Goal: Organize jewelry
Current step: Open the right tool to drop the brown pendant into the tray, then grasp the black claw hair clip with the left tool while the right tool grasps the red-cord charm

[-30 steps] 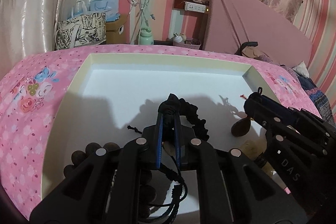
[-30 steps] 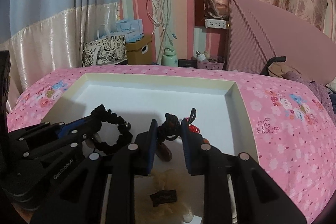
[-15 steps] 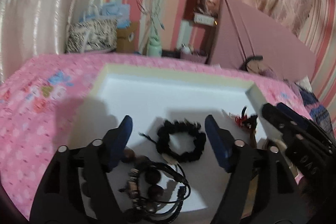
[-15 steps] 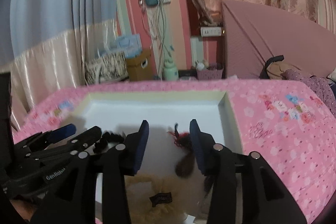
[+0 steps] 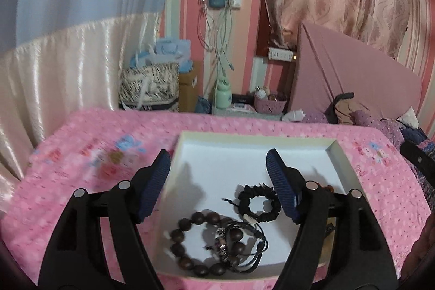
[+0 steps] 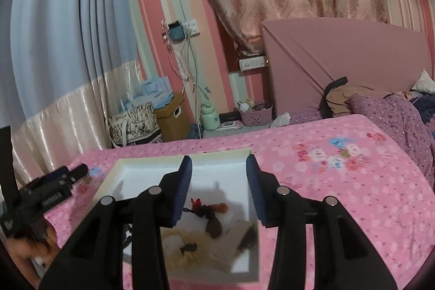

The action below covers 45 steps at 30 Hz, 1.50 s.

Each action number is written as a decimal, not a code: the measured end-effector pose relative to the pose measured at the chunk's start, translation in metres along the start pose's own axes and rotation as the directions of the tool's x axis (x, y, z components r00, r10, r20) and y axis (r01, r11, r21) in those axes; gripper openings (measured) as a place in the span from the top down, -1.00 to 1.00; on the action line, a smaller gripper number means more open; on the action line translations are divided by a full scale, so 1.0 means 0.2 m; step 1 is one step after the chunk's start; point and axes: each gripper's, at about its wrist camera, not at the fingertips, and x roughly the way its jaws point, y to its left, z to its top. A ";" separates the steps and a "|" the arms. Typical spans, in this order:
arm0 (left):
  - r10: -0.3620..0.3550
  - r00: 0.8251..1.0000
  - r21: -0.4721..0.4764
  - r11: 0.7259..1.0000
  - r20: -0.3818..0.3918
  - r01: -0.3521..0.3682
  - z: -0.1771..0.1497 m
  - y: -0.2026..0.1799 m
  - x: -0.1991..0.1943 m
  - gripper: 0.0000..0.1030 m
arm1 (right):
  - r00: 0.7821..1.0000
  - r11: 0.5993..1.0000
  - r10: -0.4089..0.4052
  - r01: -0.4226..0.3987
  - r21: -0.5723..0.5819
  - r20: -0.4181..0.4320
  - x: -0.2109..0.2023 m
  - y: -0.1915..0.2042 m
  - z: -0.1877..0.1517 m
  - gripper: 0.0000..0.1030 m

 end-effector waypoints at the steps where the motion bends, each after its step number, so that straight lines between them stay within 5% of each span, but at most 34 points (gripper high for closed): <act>1: -0.001 1.000 0.003 1.000 0.008 0.001 0.00 0.01 -0.04 -0.41 | 1.000 1.000 0.000 0.000 0.000 -0.002 -0.04 -0.03 -0.01 0.19; 8: 0.027 1.000 0.033 0.999 0.005 -0.027 -0.12 0.18 -0.32 -0.41 | 0.997 0.995 -0.073 0.072 -0.066 -0.012 -0.38 -0.22 -0.12 0.19; 18: 0.063 0.996 0.021 0.998 -0.064 -0.062 -0.55 0.47 -0.61 -0.41 | 0.988 0.990 -0.135 0.132 -0.050 -0.080 -0.71 -0.43 -0.45 0.19; 33: 0.103 0.979 -0.088 0.989 -0.176 -0.120 -0.79 0.78 -0.60 -0.41 | 0.976 0.999 -0.036 0.027 -0.045 -0.214 -0.62 -0.15 -0.73 -0.04; 45: 0.034 0.981 -0.030 0.999 -0.189 -0.041 -0.79 0.64 -0.53 -0.49 | 0.935 0.997 0.059 -0.069 -0.018 -0.350 -0.33 0.23 -0.85 -0.05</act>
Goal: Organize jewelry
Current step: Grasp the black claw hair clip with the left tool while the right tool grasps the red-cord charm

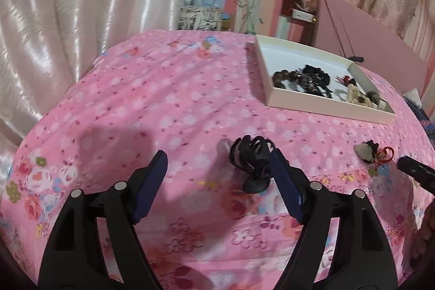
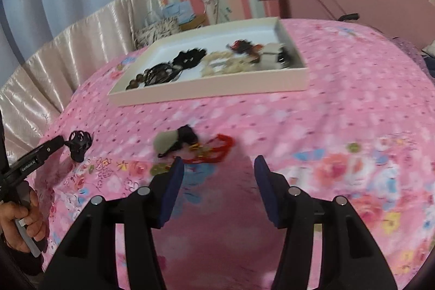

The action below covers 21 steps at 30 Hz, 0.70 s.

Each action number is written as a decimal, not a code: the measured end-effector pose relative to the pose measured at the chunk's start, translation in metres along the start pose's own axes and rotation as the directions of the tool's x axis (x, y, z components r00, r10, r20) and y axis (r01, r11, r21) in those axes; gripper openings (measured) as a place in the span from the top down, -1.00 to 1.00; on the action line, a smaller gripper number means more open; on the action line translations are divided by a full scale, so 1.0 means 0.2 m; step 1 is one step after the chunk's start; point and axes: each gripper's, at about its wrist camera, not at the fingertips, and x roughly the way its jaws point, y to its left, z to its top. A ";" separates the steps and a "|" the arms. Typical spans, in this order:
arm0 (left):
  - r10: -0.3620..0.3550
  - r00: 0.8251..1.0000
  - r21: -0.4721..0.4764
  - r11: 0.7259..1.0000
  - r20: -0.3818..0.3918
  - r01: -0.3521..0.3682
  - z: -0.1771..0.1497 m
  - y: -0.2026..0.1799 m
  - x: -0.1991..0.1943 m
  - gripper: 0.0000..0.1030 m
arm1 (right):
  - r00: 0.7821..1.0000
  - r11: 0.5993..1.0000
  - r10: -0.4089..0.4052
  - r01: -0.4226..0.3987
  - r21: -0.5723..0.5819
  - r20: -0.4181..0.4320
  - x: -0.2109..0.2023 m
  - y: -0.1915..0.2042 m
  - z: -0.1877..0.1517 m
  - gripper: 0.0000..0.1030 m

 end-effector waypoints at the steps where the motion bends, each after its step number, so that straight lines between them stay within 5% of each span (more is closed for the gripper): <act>1: -0.007 1.000 0.003 1.000 0.004 0.007 0.00 -0.01 0.00 -0.49 | 1.000 1.000 0.005 -0.005 0.003 -0.008 0.02 0.01 0.00 -0.05; 5: -0.067 0.998 -0.003 0.998 0.003 0.067 0.00 -0.02 0.01 -0.49 | 0.999 1.000 0.028 -0.028 0.005 -0.026 0.08 0.07 0.01 -0.05; 21: -0.053 0.986 0.058 0.996 -0.160 0.063 -0.01 -0.18 0.26 -0.37 | 0.997 0.997 -0.033 0.027 -0.077 -0.075 0.28 0.25 0.11 -0.01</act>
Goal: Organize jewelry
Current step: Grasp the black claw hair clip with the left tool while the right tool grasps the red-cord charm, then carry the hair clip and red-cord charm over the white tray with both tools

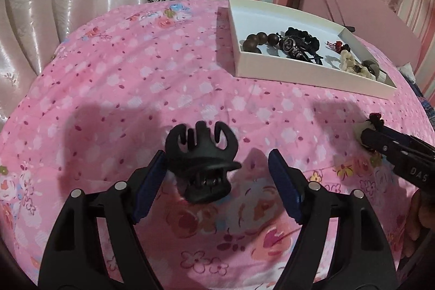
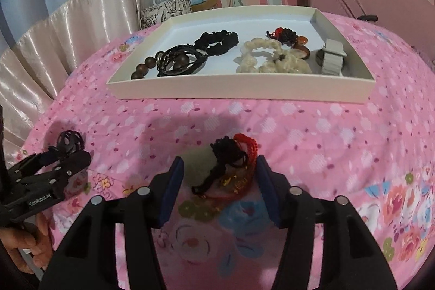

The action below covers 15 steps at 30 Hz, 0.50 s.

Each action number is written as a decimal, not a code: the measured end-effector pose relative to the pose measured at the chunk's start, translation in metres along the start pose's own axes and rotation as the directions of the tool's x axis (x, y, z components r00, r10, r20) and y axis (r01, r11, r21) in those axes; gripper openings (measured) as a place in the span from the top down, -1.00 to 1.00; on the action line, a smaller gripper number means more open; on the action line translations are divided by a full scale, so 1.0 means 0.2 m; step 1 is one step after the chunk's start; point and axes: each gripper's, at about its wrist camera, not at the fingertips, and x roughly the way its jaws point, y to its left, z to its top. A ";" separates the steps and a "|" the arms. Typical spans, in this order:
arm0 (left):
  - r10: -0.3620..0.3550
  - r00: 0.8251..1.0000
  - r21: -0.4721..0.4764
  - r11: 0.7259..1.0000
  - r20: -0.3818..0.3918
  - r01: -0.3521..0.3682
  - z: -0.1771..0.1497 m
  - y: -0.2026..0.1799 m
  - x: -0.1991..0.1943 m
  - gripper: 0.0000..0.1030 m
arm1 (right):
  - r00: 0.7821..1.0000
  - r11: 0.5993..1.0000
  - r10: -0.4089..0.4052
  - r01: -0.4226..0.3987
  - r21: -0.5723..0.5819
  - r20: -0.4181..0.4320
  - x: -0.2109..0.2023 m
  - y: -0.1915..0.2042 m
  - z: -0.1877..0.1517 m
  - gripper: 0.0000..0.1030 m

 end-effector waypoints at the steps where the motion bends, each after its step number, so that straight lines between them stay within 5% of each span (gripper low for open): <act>1: -0.001 1.000 0.008 1.000 -0.001 0.001 0.00 -0.01 0.00 -0.21 | 1.000 1.000 -0.007 0.007 -0.004 0.000 0.00 0.00 0.00 0.13; 4: -0.014 1.000 0.011 1.000 0.006 0.014 0.00 -0.01 0.00 0.09 | 1.000 1.000 0.024 -0.024 0.006 0.007 0.01 -0.01 0.01 0.54; 6: -0.028 1.000 0.003 1.000 0.011 0.028 0.00 0.00 0.00 0.09 | 0.998 0.998 0.056 -0.057 0.024 0.008 0.01 -0.03 0.01 0.67; 15: -0.054 0.996 0.022 0.998 0.067 0.053 0.00 -0.03 -0.08 0.10 | 0.994 0.996 0.092 -0.092 0.001 0.055 -0.05 -0.02 0.01 0.71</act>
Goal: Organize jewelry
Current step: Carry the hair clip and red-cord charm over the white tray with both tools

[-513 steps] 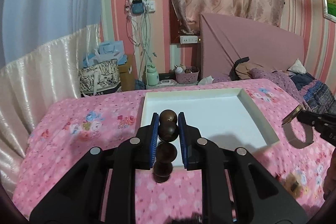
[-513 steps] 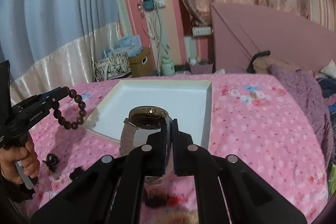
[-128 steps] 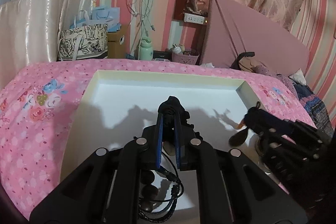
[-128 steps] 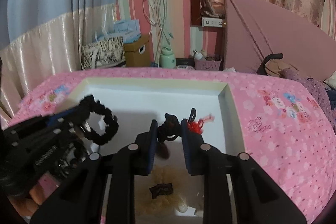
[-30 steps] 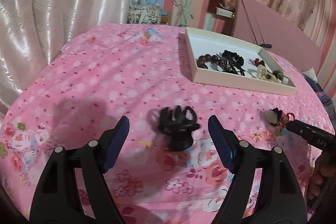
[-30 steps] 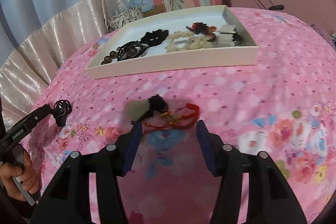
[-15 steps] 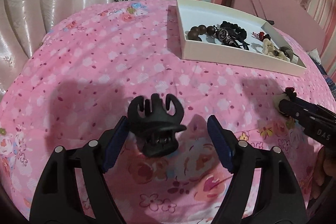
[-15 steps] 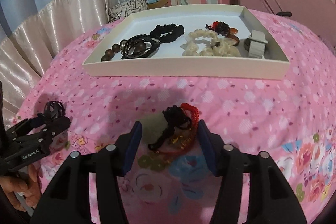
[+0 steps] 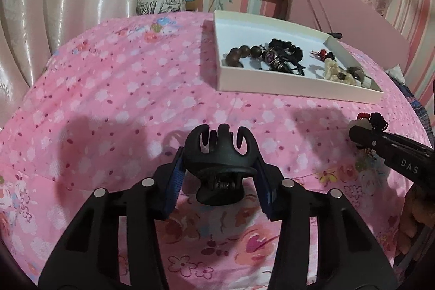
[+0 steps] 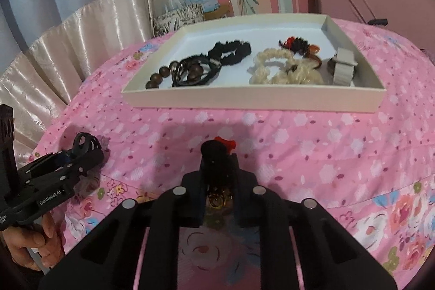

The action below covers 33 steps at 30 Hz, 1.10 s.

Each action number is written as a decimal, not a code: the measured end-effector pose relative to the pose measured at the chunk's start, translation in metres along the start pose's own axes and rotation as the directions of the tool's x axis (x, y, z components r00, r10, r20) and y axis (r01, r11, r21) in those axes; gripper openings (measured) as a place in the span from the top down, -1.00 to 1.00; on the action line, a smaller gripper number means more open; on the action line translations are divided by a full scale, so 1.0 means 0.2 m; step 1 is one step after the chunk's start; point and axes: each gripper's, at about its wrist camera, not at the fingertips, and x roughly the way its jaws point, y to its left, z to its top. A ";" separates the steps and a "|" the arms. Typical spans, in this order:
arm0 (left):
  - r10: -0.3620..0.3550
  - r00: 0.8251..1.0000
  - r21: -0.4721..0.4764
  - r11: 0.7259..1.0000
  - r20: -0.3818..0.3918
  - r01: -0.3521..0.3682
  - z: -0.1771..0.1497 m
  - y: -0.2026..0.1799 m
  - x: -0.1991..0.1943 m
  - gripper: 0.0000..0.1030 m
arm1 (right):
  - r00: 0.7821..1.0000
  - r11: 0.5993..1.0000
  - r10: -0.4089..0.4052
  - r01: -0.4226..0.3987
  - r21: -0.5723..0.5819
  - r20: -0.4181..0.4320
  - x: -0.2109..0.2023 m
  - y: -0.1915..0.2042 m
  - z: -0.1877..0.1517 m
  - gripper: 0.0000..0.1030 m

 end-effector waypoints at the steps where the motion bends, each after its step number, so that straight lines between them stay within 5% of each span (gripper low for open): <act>1: -0.001 1.000 0.002 1.000 0.002 0.001 0.00 -0.01 -0.01 0.10 | 1.000 1.000 0.003 -0.003 -0.002 0.004 -0.01 0.00 0.01 0.71; 24: -0.044 0.988 0.109 0.994 0.151 0.027 0.35 -0.50 -0.21 0.10 | 0.972 0.995 -0.096 0.103 -0.021 0.213 -0.55 -0.29 0.26 0.71; 33: -0.026 0.982 0.125 0.992 0.186 0.003 0.39 -0.56 -0.21 0.10 | 0.968 0.994 -0.105 0.108 0.001 0.228 -0.55 -0.36 0.26 0.71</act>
